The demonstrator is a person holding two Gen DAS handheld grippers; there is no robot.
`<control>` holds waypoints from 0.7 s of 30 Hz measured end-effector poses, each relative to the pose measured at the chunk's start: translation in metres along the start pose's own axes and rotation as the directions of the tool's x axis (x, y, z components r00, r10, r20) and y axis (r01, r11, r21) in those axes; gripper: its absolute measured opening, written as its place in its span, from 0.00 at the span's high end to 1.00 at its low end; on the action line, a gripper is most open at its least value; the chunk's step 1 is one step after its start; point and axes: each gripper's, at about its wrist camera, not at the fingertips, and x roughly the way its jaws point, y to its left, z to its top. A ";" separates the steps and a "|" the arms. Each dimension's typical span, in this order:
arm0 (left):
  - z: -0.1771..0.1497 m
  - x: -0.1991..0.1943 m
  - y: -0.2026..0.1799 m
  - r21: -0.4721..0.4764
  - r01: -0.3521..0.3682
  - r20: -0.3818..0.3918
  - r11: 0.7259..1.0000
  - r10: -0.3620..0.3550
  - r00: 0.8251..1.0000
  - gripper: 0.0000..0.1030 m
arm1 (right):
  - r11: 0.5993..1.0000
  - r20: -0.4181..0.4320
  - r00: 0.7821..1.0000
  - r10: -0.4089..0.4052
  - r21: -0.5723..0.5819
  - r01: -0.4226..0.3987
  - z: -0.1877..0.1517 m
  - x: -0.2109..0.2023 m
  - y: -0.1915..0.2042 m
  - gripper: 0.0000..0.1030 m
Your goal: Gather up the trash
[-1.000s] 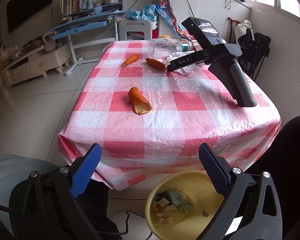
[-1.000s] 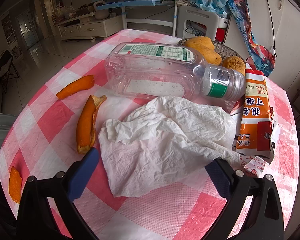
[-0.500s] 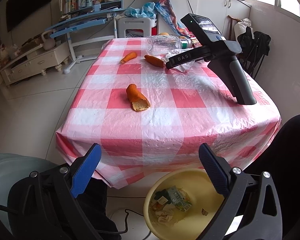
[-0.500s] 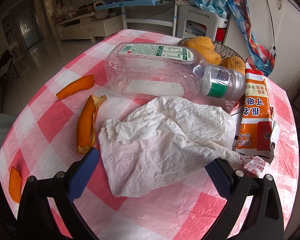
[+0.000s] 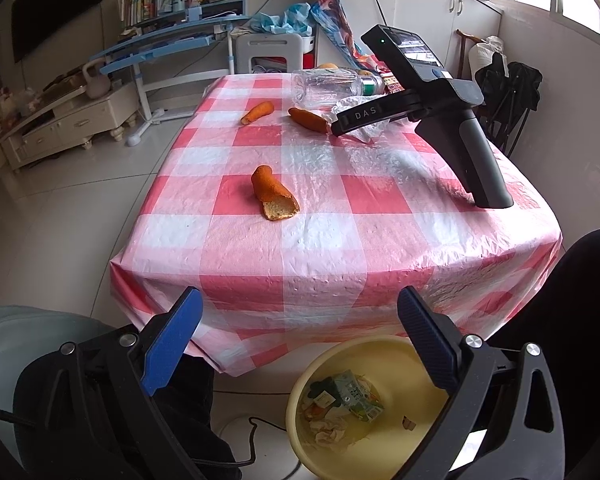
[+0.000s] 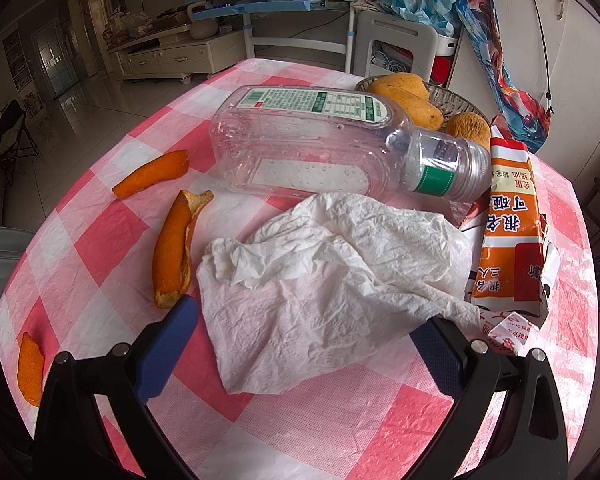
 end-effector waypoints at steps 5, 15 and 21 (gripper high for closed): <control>0.000 0.000 0.000 0.001 -0.001 -0.002 1.000 0.001 1.000 0.08 | 1.000 0.000 1.000 0.000 0.000 0.000 0.000 0.000 0.000 0.06; 0.000 0.001 0.000 0.006 -0.005 -0.005 1.000 0.005 1.000 0.08 | 1.000 0.001 1.000 -0.001 0.000 0.001 0.000 0.000 0.000 0.06; -0.001 0.001 0.000 0.012 -0.009 -0.005 1.000 0.009 1.000 0.08 | 1.000 0.001 1.000 -0.001 0.000 0.001 0.000 0.000 0.000 0.06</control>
